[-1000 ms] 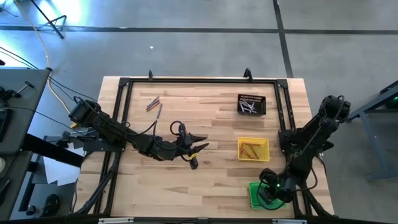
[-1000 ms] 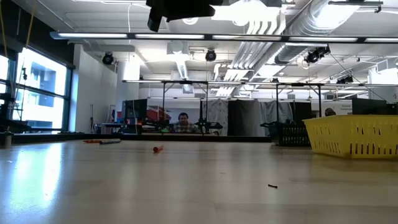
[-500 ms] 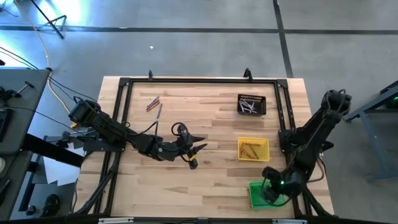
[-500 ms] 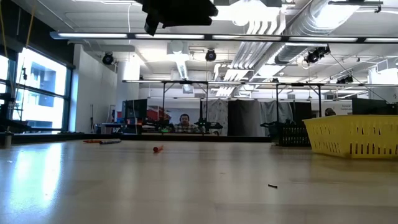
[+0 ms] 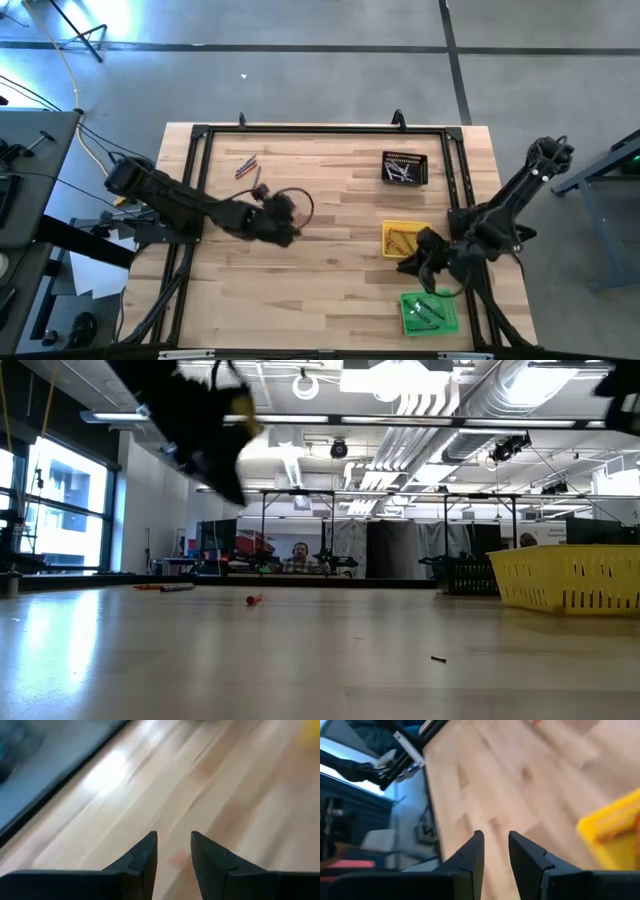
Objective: Sort crayons
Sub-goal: Put the blue crayon into the green basket
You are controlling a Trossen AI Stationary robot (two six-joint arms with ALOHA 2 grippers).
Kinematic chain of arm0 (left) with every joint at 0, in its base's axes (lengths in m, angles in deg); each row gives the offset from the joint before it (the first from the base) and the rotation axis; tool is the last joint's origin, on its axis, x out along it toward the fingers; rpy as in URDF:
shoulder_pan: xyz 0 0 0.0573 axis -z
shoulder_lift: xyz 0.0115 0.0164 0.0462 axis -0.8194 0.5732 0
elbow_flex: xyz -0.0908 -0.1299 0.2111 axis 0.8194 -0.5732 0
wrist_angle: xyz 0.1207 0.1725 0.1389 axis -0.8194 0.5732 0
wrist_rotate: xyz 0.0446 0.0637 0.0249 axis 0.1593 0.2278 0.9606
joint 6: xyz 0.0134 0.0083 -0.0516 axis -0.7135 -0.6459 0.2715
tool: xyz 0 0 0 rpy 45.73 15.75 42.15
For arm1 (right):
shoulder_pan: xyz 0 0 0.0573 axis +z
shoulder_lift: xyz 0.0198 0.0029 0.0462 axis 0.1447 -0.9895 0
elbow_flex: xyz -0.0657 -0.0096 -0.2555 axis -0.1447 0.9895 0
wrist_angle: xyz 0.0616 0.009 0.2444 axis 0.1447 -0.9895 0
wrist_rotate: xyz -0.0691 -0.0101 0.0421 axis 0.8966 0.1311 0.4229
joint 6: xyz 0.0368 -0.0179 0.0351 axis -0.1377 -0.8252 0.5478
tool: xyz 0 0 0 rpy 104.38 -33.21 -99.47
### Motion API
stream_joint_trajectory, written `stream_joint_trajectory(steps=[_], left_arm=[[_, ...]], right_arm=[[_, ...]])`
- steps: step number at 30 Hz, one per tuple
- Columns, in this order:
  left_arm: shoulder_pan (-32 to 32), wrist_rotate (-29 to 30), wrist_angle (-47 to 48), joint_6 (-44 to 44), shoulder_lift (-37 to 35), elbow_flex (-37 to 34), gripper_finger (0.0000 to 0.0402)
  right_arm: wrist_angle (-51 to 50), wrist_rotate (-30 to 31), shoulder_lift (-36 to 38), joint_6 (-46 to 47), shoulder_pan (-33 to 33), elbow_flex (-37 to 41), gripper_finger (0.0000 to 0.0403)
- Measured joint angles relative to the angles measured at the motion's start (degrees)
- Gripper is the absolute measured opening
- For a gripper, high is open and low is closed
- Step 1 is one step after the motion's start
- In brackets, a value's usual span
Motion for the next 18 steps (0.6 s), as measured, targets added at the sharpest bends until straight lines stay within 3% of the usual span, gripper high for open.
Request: stream_joint_trajectory(steps=[5, 8, 12, 18], left_arm=[[-7.2, -7.4, 23.4, 11.0, -0.6, 0.0, 0.0103], [-11.8, -10.0, 30.4, 12.4, -0.6, -0.5, 0.0103], [-18.8, -13.9, 30.6, 8.6, -0.6, -2.1, 0.0103], [-28.3, -17.9, 23.1, -2.9, 0.0, -3.8, 0.0103]], right_arm=[[-0.1, 0.2, 0.4, -11.9, -7.2, 0.0, 0.0084], [-0.2, 0.2, 0.4, -17.0, -11.8, 0.0, 0.0084], [-0.2, -2.1, 0.4, -20.2, -17.1, 0.0, 0.0084], [-0.2, -9.8, 0.4, -24.1, -23.0, 0.0, 0.0084]])
